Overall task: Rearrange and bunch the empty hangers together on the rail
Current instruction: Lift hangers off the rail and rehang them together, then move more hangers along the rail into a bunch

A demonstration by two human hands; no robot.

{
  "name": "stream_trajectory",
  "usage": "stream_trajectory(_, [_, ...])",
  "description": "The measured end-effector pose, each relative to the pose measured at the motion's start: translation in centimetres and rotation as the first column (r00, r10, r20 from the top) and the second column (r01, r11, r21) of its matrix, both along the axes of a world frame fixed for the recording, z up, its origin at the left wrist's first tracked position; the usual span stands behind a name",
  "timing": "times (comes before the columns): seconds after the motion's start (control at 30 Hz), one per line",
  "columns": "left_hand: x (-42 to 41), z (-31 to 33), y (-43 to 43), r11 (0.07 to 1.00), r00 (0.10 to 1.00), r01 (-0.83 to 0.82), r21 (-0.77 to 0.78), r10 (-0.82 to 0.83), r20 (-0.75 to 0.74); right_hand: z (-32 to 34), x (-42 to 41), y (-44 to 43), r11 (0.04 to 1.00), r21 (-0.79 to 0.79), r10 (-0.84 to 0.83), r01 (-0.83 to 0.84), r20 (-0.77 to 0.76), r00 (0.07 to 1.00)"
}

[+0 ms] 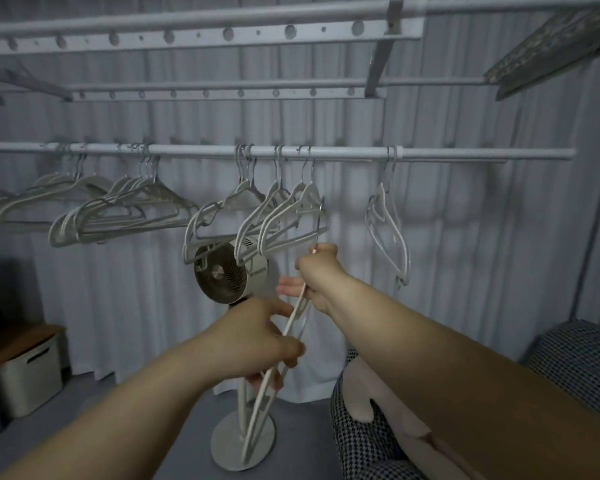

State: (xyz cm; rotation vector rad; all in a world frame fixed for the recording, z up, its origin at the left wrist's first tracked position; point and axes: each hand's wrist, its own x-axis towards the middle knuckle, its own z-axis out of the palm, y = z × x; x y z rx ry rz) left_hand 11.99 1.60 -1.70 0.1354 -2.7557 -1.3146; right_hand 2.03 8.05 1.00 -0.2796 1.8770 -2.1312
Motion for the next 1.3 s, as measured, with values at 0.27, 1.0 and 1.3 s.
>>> stream_trajectory(0.27, [-5.1, 1.0, -2.3, 0.993, 0.987, -0.109, 0.049, 0.115, -0.117, 1.4, -5.9, -0.3, 0.977, 0.174, 0.148, -0.124, -0.128, 0.981])
stream_trajectory(1.0, [-24.3, 6.9, 1.8, 0.98, 0.902, -0.13, 0.153, 0.18, -0.392, 9.3, -26.7, 11.6, 0.542, 0.368, 0.205, 0.755, -0.93, 0.306])
stream_trajectory(1.3, [-27.2, 6.3, 2.6, 0.984, 0.926, -0.156, 0.087, 0.177, -0.334, 9.8, -29.1, 11.0, 0.503, 0.332, 0.341, 0.798, -0.925, 0.17])
